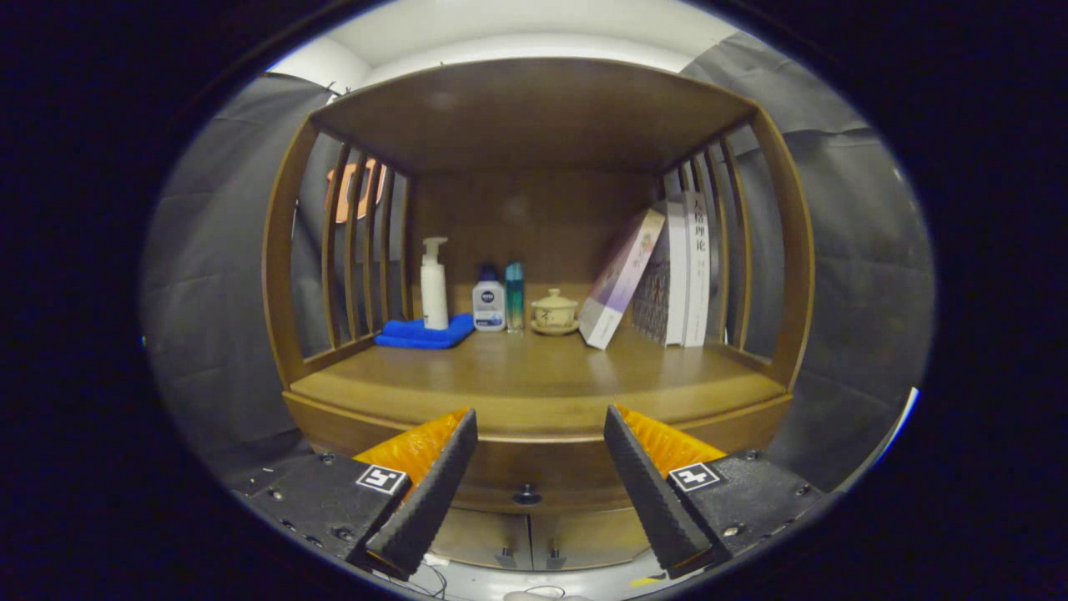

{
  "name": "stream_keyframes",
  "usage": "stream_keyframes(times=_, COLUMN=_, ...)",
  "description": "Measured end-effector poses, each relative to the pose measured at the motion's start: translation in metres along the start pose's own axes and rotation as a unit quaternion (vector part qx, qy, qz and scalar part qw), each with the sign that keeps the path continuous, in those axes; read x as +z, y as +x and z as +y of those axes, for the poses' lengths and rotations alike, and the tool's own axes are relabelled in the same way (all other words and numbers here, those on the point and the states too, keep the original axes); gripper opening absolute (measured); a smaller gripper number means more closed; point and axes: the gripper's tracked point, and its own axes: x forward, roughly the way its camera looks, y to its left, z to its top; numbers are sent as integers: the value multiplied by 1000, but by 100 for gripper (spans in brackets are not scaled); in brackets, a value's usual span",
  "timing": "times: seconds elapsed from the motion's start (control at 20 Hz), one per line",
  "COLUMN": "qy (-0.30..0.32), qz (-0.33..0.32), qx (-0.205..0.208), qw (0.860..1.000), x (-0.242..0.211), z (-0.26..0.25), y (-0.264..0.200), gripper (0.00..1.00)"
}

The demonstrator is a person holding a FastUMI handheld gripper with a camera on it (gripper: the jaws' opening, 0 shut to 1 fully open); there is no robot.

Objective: Pull open the drawer, take out the items inside it, and place them on the countertop above the cabinet.

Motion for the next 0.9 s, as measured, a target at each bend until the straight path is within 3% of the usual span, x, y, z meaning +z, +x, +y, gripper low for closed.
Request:
stream_keyframes(times=0.3, qy=14, qz=30, qx=-13, qw=999, x=-61, z=-7, y=36, gripper=99)
stream_keyframes(times=0.45, qy=26, qz=46, qx=-8, qw=999, x=-82, z=-1, y=43, gripper=93)
stream_keyframes(times=0.5, qy=25, qz=51, qx=-6, qw=998, x=-88, z=-1, y=45, gripper=86)
stream_keyframes(times=0.65, qy=15, qz=46, qx=-14, qw=999, x=-92, z=-1, y=47, gripper=80)
stream_keyframes(times=0.9, qy=35, qz=54, qx=-16, qw=998, x=-98, z=3, y=46, gripper=45)
